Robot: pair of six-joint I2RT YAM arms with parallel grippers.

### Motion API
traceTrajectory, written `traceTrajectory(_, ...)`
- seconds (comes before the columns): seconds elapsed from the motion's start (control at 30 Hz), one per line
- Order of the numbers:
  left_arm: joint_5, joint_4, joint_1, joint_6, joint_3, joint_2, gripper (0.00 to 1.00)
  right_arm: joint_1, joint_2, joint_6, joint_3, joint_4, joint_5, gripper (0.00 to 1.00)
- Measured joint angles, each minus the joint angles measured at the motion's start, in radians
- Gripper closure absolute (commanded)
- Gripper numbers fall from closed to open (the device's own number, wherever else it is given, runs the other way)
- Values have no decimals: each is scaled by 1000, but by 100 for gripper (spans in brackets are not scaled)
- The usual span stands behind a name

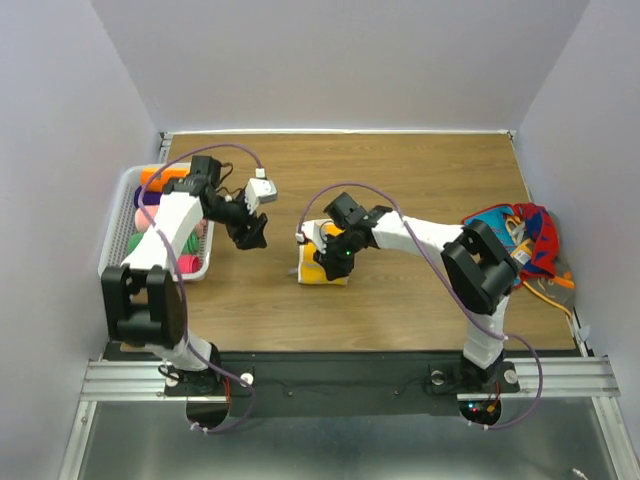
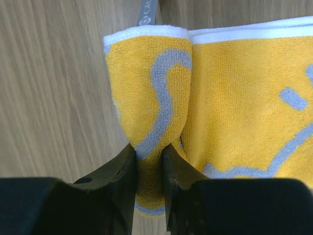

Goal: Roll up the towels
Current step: Roll the towel

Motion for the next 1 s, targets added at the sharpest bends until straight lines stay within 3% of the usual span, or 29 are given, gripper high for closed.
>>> traceTrajectory(0.2, 3, 255, -35, -99, -353, -328, 19, -56, 145, 57, 191, -175, -163, 99)
traceTrajectory(0.27, -86, 364, -105, -105, -452, -441, 18, -73, 206, 68, 269, -241, -230, 98)
traceTrajectory(0.33, -179, 471, -261, -100, -571, -554, 13, -92, 265, 68, 340, -308, -287, 98)
traceTrajectory(0.43, -293, 570, -444, -90, -699, -629, 12, -126, 364, 64, 440, -414, -394, 97)
traceTrajectory(0.53, -401, 632, -545, -84, -740, -612, 7, -162, 436, 53, 500, -500, -488, 96)
traceTrajectory(0.8, -591, 845, -730, -40, -740, -418, 7, -190, 507, 42, 528, -622, -591, 93)
traceTrajectory(1.0, -678, 931, -777, -13, -713, -257, 18, -190, 510, 40, 528, -652, -609, 92)
